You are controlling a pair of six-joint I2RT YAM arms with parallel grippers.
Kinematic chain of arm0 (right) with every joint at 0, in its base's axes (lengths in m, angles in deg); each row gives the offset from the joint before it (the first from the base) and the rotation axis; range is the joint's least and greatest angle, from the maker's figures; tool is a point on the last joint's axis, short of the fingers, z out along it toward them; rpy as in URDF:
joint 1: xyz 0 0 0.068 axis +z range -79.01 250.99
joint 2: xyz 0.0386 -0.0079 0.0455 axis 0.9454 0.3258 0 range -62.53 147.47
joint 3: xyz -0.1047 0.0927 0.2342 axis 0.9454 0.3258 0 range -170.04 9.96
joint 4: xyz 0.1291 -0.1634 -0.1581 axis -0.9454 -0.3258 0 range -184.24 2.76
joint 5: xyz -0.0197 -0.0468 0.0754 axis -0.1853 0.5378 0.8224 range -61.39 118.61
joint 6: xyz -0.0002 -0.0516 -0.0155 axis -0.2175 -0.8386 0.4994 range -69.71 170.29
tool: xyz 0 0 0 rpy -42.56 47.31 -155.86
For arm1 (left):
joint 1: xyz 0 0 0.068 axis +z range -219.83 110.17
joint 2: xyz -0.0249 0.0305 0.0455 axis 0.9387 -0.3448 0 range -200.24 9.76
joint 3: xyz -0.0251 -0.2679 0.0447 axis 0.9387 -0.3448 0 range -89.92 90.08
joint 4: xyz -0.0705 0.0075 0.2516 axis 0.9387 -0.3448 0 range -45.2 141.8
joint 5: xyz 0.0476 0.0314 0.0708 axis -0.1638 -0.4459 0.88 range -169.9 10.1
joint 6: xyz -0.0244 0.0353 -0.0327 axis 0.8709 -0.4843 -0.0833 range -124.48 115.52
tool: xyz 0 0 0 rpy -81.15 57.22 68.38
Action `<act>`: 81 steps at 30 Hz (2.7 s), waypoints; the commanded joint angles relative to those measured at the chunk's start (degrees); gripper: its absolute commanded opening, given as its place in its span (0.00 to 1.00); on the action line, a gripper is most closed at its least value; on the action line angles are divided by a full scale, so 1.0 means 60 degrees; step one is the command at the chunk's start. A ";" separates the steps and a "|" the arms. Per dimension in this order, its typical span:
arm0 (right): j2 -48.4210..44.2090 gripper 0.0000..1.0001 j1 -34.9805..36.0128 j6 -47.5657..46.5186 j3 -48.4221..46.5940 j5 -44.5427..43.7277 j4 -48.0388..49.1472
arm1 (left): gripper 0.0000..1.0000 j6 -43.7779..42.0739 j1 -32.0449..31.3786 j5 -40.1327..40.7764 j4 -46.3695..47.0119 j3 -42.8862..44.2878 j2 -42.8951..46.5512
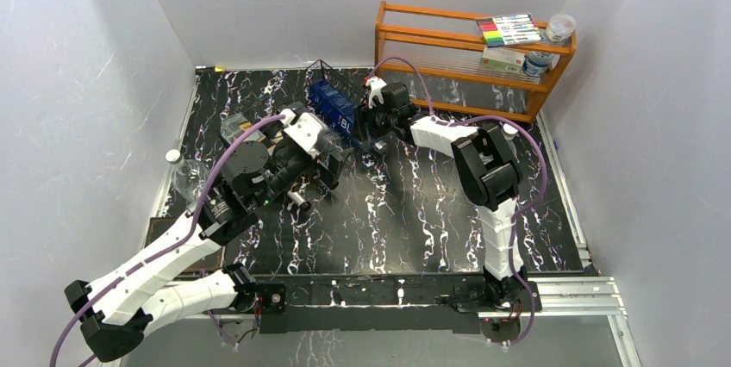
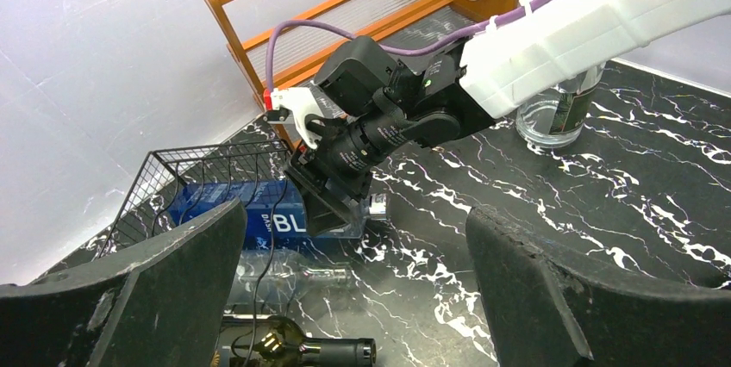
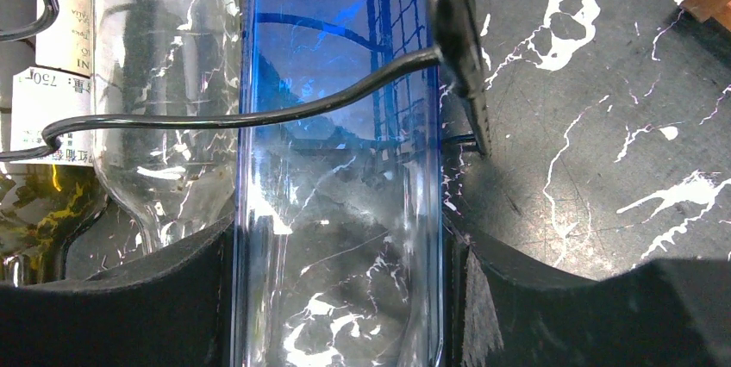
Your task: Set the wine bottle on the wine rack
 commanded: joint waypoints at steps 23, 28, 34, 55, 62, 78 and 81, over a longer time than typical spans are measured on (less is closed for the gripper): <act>-0.2797 0.98 -0.0003 -0.0101 0.0193 -0.1258 0.0031 | 0.98 0.0041 -0.0019 0.0002 -0.0063 0.0401 0.0296; -0.4534 0.96 -0.0106 0.0162 0.0261 -0.2757 -0.1783 | 0.98 0.0182 -0.0023 0.0177 -0.0067 0.0301 0.0313; -0.6299 0.96 -0.0811 0.1095 -0.0431 -0.5637 -0.4735 | 0.98 0.0957 -0.0009 -0.0230 -0.0437 0.0282 0.0157; -0.8734 0.98 -0.3907 0.2254 0.1235 -0.7165 -0.8387 | 0.98 0.2531 -0.0007 -0.0871 -0.0943 0.0224 -0.2160; -0.8586 0.90 -0.3929 0.2024 0.2066 -0.5565 -0.8297 | 0.98 0.2311 0.0000 -0.1227 -0.0964 0.0627 -0.2760; -0.8159 0.45 -0.3930 0.1744 0.2106 -0.6516 -0.8449 | 0.98 0.2003 -0.0009 -0.1070 -0.1033 0.0909 -0.2897; -0.8118 0.48 -0.3929 0.1610 0.2026 -0.6760 -0.8517 | 0.98 0.1981 0.0001 -0.1005 -0.1074 0.0914 -0.2834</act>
